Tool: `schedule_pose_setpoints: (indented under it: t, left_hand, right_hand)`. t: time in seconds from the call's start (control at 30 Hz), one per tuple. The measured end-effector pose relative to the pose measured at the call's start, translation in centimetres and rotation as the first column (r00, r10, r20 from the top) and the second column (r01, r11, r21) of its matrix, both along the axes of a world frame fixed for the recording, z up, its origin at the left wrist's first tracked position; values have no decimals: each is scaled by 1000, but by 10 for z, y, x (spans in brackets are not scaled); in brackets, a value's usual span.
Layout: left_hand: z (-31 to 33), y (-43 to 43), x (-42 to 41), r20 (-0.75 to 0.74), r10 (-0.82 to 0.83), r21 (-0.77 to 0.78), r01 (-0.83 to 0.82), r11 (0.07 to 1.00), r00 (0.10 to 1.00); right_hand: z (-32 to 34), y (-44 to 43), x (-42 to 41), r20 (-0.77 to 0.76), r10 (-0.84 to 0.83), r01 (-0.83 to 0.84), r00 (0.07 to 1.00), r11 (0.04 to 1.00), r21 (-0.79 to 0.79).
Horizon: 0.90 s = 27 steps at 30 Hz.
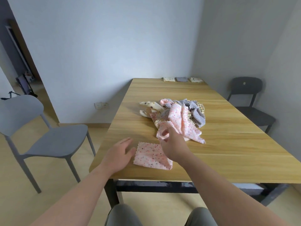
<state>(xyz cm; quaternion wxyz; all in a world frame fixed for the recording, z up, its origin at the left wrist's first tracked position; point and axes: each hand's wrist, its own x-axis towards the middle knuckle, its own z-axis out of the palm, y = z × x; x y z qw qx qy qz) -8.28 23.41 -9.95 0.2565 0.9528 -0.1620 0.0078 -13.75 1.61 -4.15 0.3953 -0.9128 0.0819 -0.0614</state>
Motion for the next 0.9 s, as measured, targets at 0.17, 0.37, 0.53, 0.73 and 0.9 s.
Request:
schedule_pose_setpoints:
  t: [0.17,0.37,0.53,0.73,0.9]
  left_hand:
    - [-19,16,2,34,-8,-74,11,997,999]
    - [-22,17,7,68,-86,-23,88,996,994]
    - [-23,17,5,97,-100,10,100,995,990]
    - [-25,17,5,101,-95,9,94,996,990]
    - [-24,17,5,90,-79,-22,81,996,993]
  right_hand:
    - [-14,39,12,-75,33,-36,997,999,-38]
    - [-32,58,21,-66,45,-50,997,996,-75]
    - [-35,63,21,-22,80,-82,997,994,-67]
    - [-40,69,18,39,133,-131,990,990,-52]
    - [-50,69,20,115,126,-123,985,992,-30]
